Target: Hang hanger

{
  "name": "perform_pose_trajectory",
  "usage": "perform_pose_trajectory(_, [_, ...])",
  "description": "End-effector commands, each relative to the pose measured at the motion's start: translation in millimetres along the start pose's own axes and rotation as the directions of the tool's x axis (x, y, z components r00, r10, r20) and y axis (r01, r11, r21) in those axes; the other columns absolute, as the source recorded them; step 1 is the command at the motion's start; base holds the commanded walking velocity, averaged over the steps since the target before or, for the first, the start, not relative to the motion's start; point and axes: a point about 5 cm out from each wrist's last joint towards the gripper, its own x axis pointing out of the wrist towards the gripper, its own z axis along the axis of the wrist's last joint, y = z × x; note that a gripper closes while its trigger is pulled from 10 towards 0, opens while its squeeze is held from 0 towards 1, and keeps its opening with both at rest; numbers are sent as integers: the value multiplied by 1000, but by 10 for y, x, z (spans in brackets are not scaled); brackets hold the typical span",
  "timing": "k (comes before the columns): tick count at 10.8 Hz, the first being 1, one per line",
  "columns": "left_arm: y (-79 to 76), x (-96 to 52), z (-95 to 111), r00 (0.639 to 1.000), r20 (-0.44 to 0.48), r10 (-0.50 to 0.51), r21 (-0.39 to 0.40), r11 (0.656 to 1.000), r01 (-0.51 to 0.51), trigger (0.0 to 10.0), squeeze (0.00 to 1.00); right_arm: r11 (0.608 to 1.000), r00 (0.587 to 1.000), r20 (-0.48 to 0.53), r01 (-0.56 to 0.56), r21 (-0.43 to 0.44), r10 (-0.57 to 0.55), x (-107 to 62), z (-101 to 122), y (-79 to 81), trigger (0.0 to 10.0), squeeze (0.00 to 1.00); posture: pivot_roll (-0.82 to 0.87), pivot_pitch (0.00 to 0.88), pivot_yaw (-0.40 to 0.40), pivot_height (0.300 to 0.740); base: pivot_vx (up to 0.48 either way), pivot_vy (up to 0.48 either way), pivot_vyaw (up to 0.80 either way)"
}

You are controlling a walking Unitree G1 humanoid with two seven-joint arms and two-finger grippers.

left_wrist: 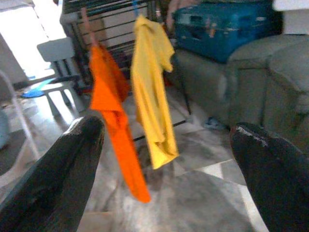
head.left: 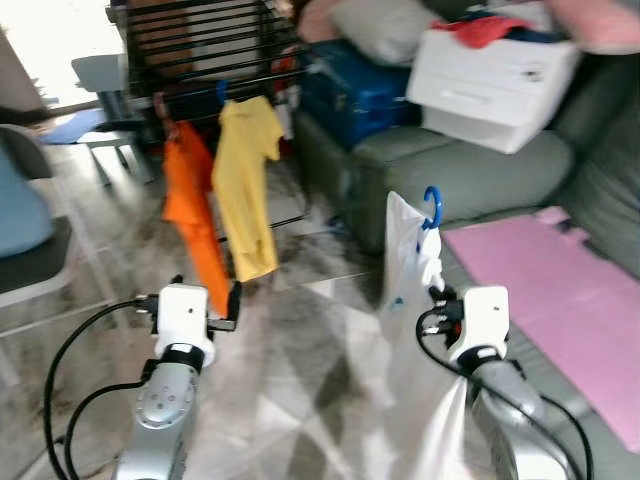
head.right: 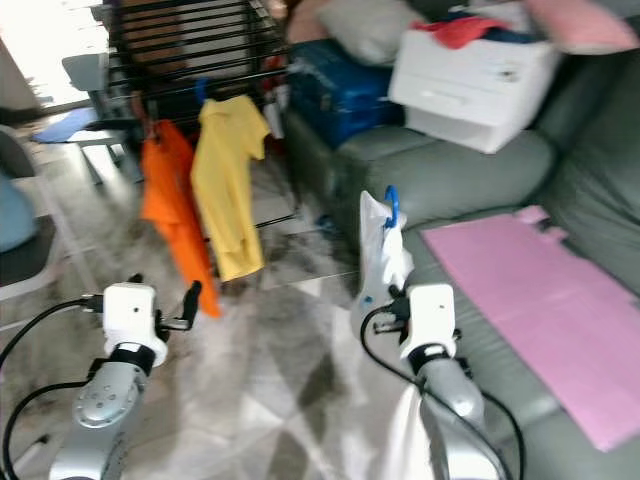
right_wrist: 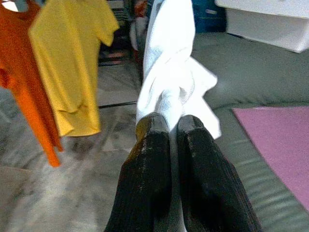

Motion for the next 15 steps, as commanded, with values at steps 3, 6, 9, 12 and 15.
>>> perform_pose_trajectory(3, [15, 31, 111, 1000, 14, -14, 5, 1000, 14, 10000, 0, 1000, 998, 62, -18, -9, 18, 4, 166, 46, 10000, 0, -148, 0, 117, 740, 0, 440, 0])
perform_pose_trajectory(6, [3, -9, 145, 1000, 0, -11, -5, 1000, 11, 10000, 0, 999, 996, 83, -37, 14, 36, 33, 282, 53, 10000, 0, -127, 34, 108, 740, 0, 480, 0])
perform_pose_trajectory(9, [-14, -24, 166, 1000, 3, 9, -23, 1000, -9, 10000, 0, 996, 994, 69, -84, 22, 83, 49, 264, 124, 10000, 0, -112, 28, 82, 740, 0, 320, 0])
perform_pose_trajectory(12, [-99, -15, 203, 1000, 4, 5, -28, 1000, -5, 10000, 0, 992, 989, 79, -126, -19, 127, 103, 332, 129, 10000, 0, -115, 30, 62, 740, 0, 0, 140])
perform_pose_trajectory(15, [-145, -8, 203, 1000, -3, 8, -32, 999, -9, 10000, 0, 987, 985, 75, -149, -51, 153, 81, 344, 132, 10000, 0, -126, 35, 54, 740, 0, 0, 800])
